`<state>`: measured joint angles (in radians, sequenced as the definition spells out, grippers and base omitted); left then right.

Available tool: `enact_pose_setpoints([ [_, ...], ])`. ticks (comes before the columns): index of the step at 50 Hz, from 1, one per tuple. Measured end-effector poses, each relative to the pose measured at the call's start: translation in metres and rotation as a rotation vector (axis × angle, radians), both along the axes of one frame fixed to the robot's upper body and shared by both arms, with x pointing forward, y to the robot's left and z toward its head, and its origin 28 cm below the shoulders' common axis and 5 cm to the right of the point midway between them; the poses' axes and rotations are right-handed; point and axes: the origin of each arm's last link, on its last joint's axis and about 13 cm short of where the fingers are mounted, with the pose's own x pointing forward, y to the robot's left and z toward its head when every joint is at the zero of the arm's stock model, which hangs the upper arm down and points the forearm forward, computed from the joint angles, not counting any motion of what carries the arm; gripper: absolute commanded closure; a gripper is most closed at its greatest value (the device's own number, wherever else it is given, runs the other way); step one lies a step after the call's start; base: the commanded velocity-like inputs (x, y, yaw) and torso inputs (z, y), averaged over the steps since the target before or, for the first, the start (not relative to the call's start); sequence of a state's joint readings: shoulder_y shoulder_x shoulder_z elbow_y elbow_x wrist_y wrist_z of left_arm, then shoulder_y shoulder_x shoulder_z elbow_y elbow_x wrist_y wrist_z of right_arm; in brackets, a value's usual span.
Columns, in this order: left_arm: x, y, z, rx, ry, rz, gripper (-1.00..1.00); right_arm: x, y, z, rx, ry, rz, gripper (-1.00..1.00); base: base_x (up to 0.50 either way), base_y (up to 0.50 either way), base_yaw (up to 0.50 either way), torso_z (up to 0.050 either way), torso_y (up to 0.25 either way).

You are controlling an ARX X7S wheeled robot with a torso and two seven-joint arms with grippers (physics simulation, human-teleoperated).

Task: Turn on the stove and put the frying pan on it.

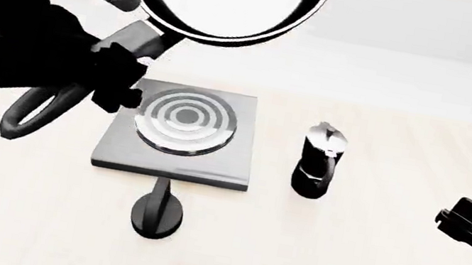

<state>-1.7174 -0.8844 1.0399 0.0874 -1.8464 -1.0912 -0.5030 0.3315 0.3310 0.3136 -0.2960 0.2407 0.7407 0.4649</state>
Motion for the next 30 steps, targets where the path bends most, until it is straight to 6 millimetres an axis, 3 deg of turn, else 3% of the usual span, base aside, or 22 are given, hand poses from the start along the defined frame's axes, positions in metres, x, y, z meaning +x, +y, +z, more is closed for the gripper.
enact_pose_setpoints([
  [7, 0.039, -0.010, 0.016, -0.088, -0.041, 0.059, 1.00, 0.001, 0.001, -0.001, 0.002, 0.001, 0.006, -1.00, 0.00, 0.00, 0.00, 0.000, 0.001],
  [13, 0.075, -0.019, 0.011, -0.135, -0.034, 0.117, 1.00, 0.002, 0.002, -0.001, 0.005, 0.000, 0.012, -1.00, 0.00, 0.00, 0.00, 0.000, 0.002],
  [21, 0.115, -0.031, -0.018, -0.153, 0.038, 0.175, 1.00, 0.003, 0.002, -0.002, 0.009, -0.001, 0.017, -1.00, 0.00, 0.00, 0.00, 0.000, 0.001],
  [30, 0.141, -0.037, -0.060, -0.172, 0.128, 0.230, 1.00, 0.003, 0.003, -0.002, 0.011, 0.000, 0.022, -1.00, 0.00, 0.00, 0.00, 0.000, 0.002],
])
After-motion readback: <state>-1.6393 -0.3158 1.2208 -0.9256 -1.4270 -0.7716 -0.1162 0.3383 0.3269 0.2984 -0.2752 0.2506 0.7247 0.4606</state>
